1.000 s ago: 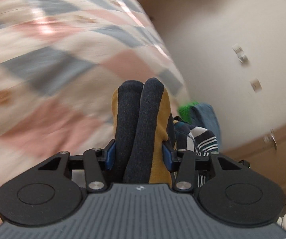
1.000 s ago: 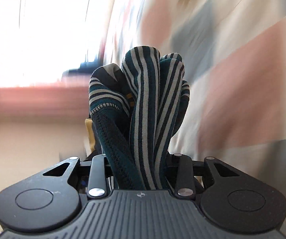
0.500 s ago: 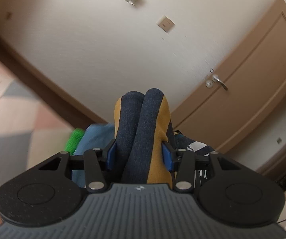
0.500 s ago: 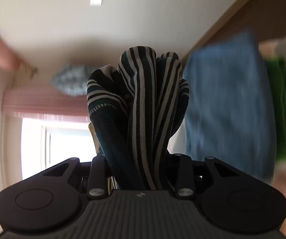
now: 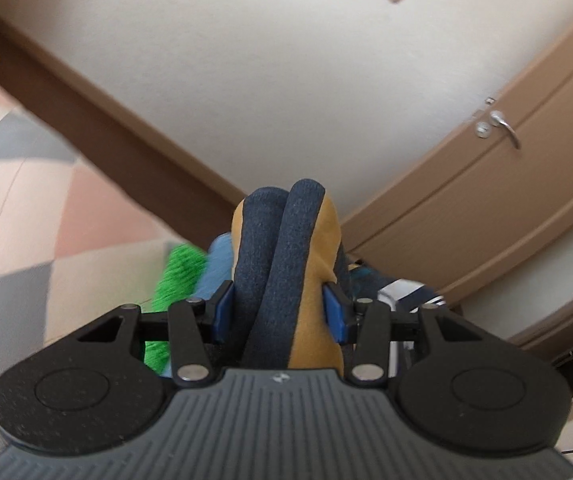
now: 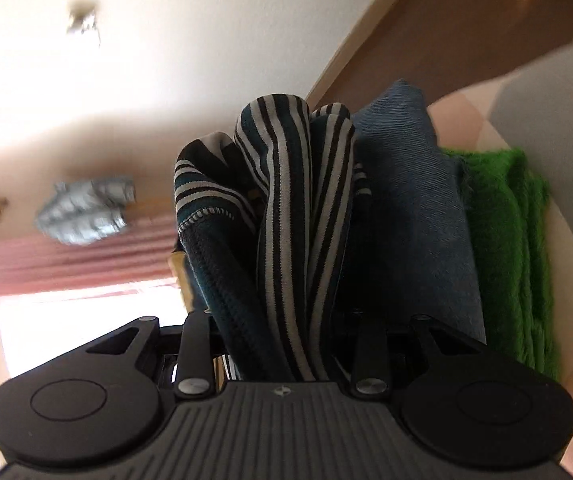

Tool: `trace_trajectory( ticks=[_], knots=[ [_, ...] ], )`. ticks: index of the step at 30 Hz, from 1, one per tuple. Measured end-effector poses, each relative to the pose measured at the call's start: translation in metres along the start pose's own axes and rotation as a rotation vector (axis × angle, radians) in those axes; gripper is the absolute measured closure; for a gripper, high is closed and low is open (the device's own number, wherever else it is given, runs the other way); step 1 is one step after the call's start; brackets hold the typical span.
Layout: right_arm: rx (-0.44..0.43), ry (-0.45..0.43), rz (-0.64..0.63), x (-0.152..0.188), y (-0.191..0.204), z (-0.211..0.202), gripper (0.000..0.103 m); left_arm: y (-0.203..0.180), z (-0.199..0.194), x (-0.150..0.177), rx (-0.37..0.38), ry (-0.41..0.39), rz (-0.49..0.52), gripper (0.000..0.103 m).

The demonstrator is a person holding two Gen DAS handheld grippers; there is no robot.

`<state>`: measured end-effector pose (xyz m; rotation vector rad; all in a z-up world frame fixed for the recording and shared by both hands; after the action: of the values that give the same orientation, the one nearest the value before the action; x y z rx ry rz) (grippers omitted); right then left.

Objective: Fold clothes
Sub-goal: 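Lift the sweater with both grippers and carry it toward the clothes stack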

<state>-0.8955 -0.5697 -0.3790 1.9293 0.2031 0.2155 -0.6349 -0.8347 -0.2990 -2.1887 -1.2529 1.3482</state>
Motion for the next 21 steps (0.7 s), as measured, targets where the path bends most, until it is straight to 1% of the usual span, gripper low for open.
trace_trajectory(
  ticks=[2,4,5,6,7,8,9,11,13,14,15,17,18,19,20,21],
  knots=[
    [0.019,0.003,-0.062,0.001,0.002,0.003,0.068,0.015,0.004,0.007,0.002,-0.008,-0.050,0.061],
    [0.062,-0.034,-0.142,0.000,0.001,-0.001,0.066,0.018,0.011,0.009,0.003,-0.001,-0.059,0.059],
    [0.085,-0.057,-0.181,0.000,0.002,-0.003,0.056,0.014,0.013,0.007,-0.004,0.002,-0.037,0.058],
    [0.115,-0.089,-0.229,0.002,0.008,-0.008,0.050,0.007,0.013,0.003,-0.017,0.006,-0.005,0.058],
    [0.148,-0.126,-0.294,0.004,0.018,-0.014,0.049,0.002,0.010,-0.001,-0.033,-0.001,0.022,0.058],
    [0.183,-0.168,-0.368,0.008,0.029,-0.020,0.048,-0.002,0.001,-0.006,-0.052,-0.028,0.041,0.059],
    [0.222,-0.219,-0.464,0.012,0.043,-0.028,0.048,-0.007,-0.007,-0.011,-0.072,-0.054,0.061,0.063],
    [0.281,-0.311,-0.679,0.021,0.073,-0.041,0.048,-0.016,-0.024,-0.019,-0.108,-0.109,0.096,0.064],
    [0.290,-0.363,-0.905,0.041,0.096,-0.040,0.049,-0.031,-0.042,-0.022,-0.123,-0.170,0.119,0.071],
    [0.294,-0.388,-1.023,0.053,0.105,-0.038,0.055,-0.041,-0.046,-0.021,-0.123,-0.192,0.145,0.073],
    [0.302,-0.414,-1.155,0.067,0.110,-0.035,0.058,-0.056,-0.044,-0.017,-0.111,-0.199,0.197,0.073],
    [0.335,-0.458,-1.391,0.096,0.115,-0.023,0.059,-0.086,-0.030,-0.004,-0.098,-0.190,0.304,0.073],
    [0.326,-0.456,-1.458,0.105,0.117,-0.015,0.059,-0.097,-0.017,0.003,-0.094,-0.177,0.350,0.075],
    [0.311,-0.441,-1.495,0.109,0.116,-0.009,0.059,-0.106,-0.004,0.010,-0.091,-0.171,0.392,0.077],
    [0.308,-0.422,-1.527,0.110,0.113,-0.001,0.060,-0.109,0.007,0.015,-0.093,-0.173,0.411,0.078],
    [0.326,-0.398,-1.550,0.108,0.108,0.009,0.062,-0.109,0.016,0.018,-0.097,-0.176,0.412,0.079]
  ],
)
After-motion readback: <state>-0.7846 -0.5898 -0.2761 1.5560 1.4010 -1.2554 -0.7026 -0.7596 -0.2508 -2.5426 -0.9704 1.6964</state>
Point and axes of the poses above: each gripper's, at about its wrist camera, not at the fingertips, and z roughly the way its jaws point, y to its left, x to its underside, the point moved 1 cm from there along z, roughly the way its jaws point, and after that the axes turned 7 degrees about -y, right-handed, at the moved point
